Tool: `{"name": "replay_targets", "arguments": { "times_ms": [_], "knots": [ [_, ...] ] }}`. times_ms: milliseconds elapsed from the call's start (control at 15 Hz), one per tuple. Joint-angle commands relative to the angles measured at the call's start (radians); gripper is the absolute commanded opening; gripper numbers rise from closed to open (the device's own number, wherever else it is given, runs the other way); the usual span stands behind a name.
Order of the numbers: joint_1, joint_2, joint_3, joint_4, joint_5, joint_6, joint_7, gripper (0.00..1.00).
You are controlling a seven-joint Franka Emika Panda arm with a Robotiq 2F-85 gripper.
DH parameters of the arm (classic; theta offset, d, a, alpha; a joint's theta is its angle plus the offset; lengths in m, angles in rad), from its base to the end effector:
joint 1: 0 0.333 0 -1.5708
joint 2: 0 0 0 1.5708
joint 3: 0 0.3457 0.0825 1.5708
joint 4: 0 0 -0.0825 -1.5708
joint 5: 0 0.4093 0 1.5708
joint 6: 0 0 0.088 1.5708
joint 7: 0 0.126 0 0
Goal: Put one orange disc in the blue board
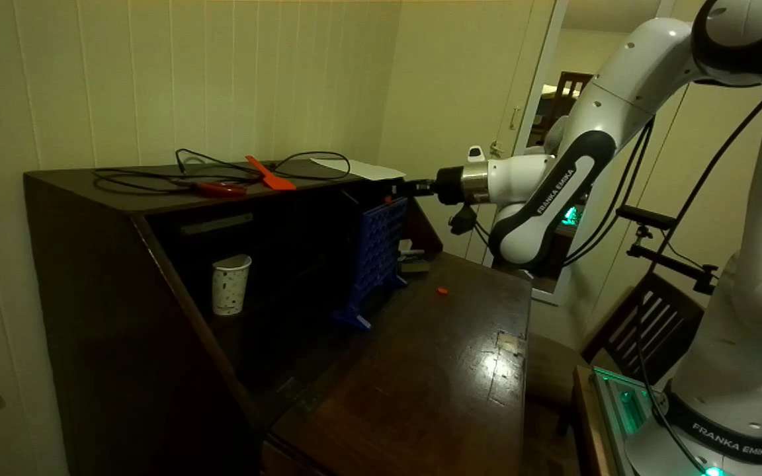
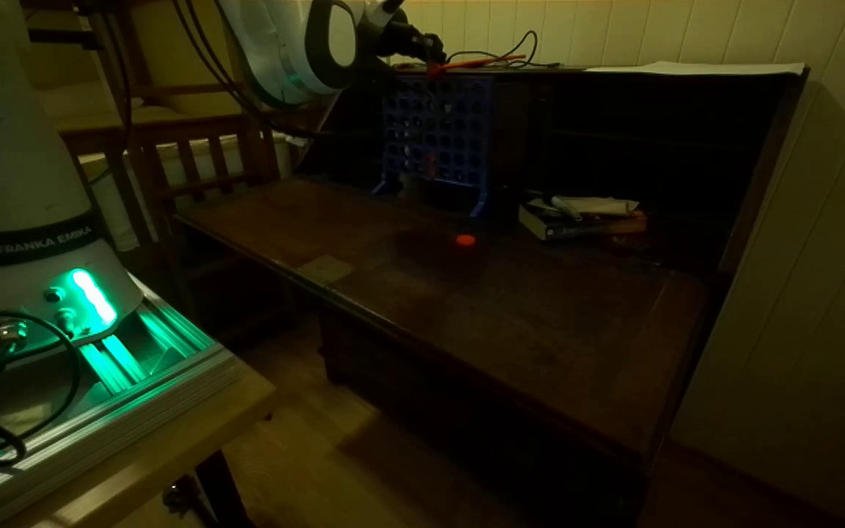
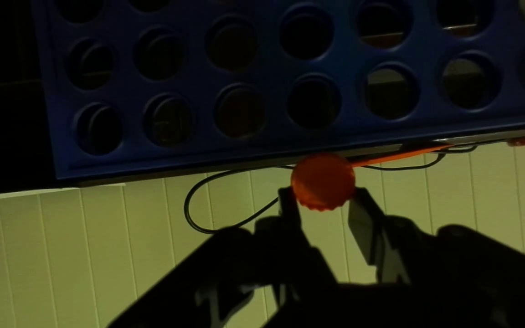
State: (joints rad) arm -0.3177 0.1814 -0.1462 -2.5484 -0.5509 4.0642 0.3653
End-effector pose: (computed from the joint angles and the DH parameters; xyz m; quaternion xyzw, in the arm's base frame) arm 0.4885 -0.1523 0.3619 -0.8014 0.0556 -0.5948 0.0300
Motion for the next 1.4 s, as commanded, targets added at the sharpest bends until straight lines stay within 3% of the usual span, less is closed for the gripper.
{"name": "replay_targets", "arguments": {
  "times_ms": [0,533,600,667,800,1133,1333],
  "knots": [
    [0.011,0.019,0.004,0.020,0.023,-0.005,-0.016,0.08],
    [0.009,0.029,0.006,0.021,0.021,-0.009,-0.021,0.08],
    [0.010,0.028,0.006,0.021,0.021,-0.010,-0.021,0.17],
    [0.009,0.027,0.007,0.020,0.018,-0.010,-0.021,0.58],
    [0.009,0.027,0.008,0.021,0.011,-0.010,-0.015,0.62],
    [0.010,0.022,0.011,0.018,0.010,-0.007,-0.013,0.97],
    [0.010,0.021,0.011,0.018,0.016,-0.005,-0.014,1.00]
  ]
}}
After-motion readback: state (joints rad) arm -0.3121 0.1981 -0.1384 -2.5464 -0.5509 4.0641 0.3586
